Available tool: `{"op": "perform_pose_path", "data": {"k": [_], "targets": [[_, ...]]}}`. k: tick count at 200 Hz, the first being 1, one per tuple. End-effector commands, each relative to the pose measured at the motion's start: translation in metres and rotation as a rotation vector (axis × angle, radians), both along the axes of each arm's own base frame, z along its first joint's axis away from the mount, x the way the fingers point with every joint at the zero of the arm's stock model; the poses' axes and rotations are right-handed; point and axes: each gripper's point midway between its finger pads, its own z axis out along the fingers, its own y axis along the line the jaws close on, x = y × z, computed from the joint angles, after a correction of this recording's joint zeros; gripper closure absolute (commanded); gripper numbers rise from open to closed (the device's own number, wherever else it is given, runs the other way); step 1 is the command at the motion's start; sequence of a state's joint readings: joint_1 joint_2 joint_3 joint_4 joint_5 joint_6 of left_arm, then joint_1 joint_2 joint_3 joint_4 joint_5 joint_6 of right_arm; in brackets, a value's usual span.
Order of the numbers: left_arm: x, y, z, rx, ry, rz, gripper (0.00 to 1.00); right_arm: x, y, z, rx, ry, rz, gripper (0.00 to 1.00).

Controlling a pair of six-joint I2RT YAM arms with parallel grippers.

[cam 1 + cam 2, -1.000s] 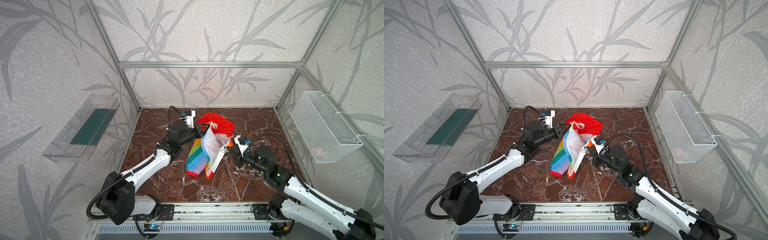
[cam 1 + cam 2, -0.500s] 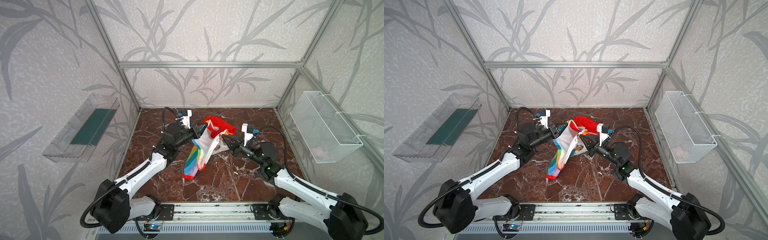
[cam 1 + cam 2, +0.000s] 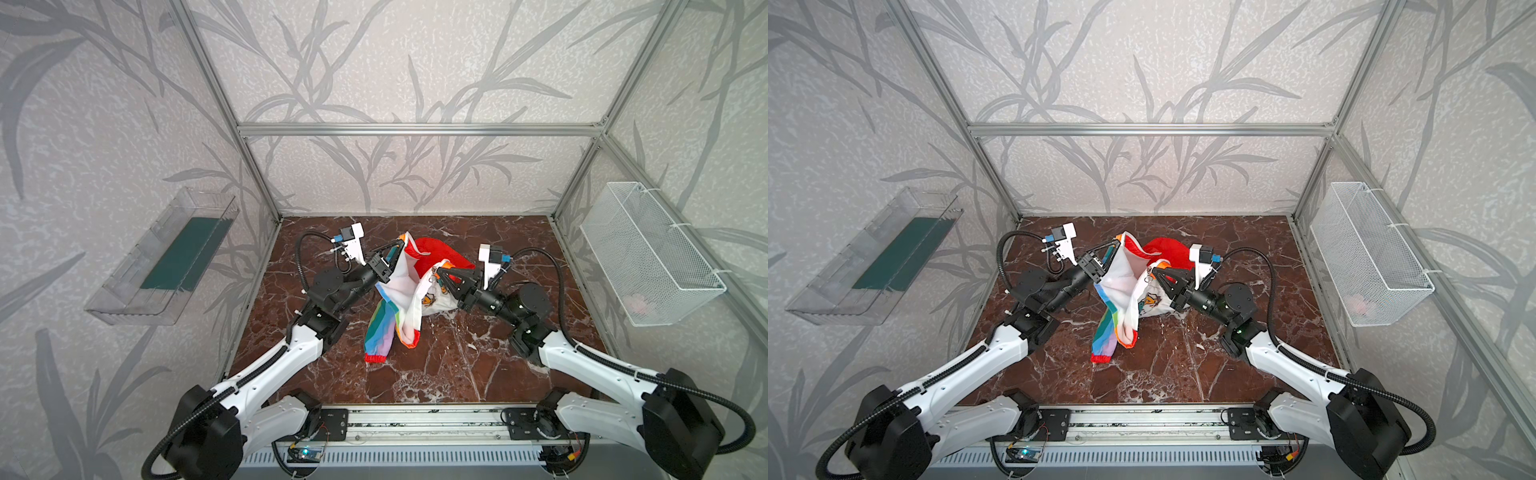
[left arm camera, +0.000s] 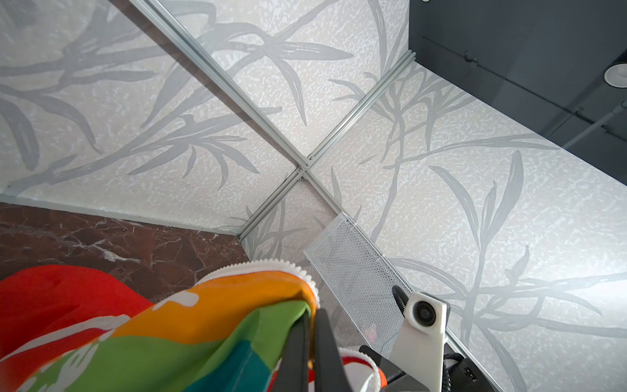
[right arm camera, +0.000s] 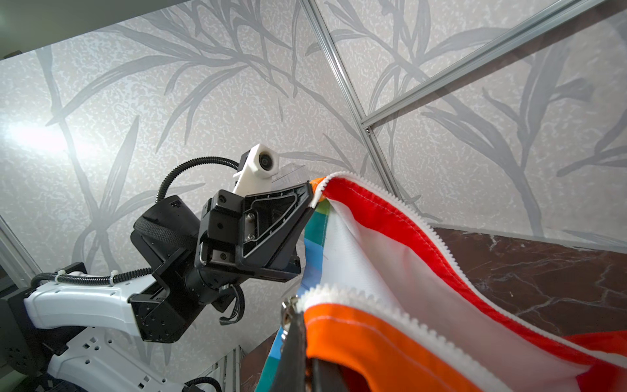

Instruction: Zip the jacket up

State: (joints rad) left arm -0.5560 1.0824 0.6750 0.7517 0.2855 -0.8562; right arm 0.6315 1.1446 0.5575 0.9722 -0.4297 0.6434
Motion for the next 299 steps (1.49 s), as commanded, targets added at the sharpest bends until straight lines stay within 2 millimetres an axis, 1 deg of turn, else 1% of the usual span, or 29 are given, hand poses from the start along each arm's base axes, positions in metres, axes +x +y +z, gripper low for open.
{"op": "perform_pose_path", "data": {"k": [1,20,46,65,91,105,122,125,143,146,151,168,178,186,197,200,213,241,268,299], "targets": [[-0.012,0.011,0.029,-0.005,-0.145,0.09,1.0,-0.005,-0.002,0.036,0.09,-0.062,0.026,1.0],[-0.014,0.012,0.036,0.041,-0.185,0.124,1.0,-0.004,0.002,0.039,0.102,-0.05,0.046,1.0],[-0.015,0.017,0.047,0.002,-0.225,0.156,1.0,-0.004,0.006,0.048,0.107,-0.063,0.069,1.0],[-0.016,0.023,0.049,-0.032,-0.227,0.197,1.0,-0.003,0.008,0.053,0.106,-0.066,0.076,1.0],[-0.029,0.017,0.058,0.049,-0.383,0.2,1.0,-0.006,0.014,0.059,0.098,-0.074,0.115,1.0],[-0.036,0.015,0.066,0.043,-0.479,0.204,1.0,-0.007,0.017,0.059,0.083,-0.092,0.13,1.0],[-0.041,0.013,0.07,0.008,-0.544,0.193,1.0,-0.004,0.023,0.055,0.034,-0.109,0.115,1.0],[-0.043,0.013,0.071,0.0,-0.555,0.189,1.0,-0.005,0.025,0.056,0.011,-0.144,0.103,1.0],[-0.049,0.012,0.076,-0.015,-0.595,0.172,1.0,-0.014,0.037,0.057,-0.109,-0.227,0.09,1.0],[-0.051,0.012,0.076,-0.016,-0.599,0.169,1.0,-0.014,0.04,0.052,-0.143,-0.22,0.09,1.0],[-0.052,0.011,0.077,-0.011,-0.608,0.163,1.0,-0.017,0.043,0.053,-0.177,-0.236,0.087,1.0],[-0.062,0.005,0.083,0.011,-0.668,0.123,1.0,-0.022,0.048,0.058,-0.203,-0.292,0.08,1.0],[-0.068,0.001,0.083,0.027,-0.703,0.101,1.0,-0.02,0.047,0.061,-0.18,-0.297,0.066,1.0],[-0.069,0.002,0.083,0.03,-0.72,0.107,1.0,-0.017,0.045,0.063,-0.159,-0.298,0.047,1.0],[-0.069,0.005,0.083,0.027,-0.731,0.132,1.0,-0.014,0.044,0.062,-0.143,-0.298,0.023,1.0],[-0.068,0.006,0.082,0.026,-0.733,0.139,1.0,-0.015,0.042,0.068,-0.124,-0.32,0.016,1.0],[-0.067,0.006,0.081,0.026,-0.74,0.152,1.0,-0.013,0.042,0.069,-0.118,-0.331,0.007,1.0],[-0.066,0.002,0.082,0.02,-0.736,0.13,1.0,-0.011,0.041,0.076,-0.088,-0.35,-0.01,1.0],[-0.063,0.001,0.075,0.034,-0.731,0.138,1.0,-0.01,0.037,0.086,-0.039,-0.359,-0.02,1.0],[-0.063,0.001,0.071,0.026,-0.717,0.13,1.0,-0.009,0.038,0.087,-0.023,-0.352,-0.009,1.0]]}}
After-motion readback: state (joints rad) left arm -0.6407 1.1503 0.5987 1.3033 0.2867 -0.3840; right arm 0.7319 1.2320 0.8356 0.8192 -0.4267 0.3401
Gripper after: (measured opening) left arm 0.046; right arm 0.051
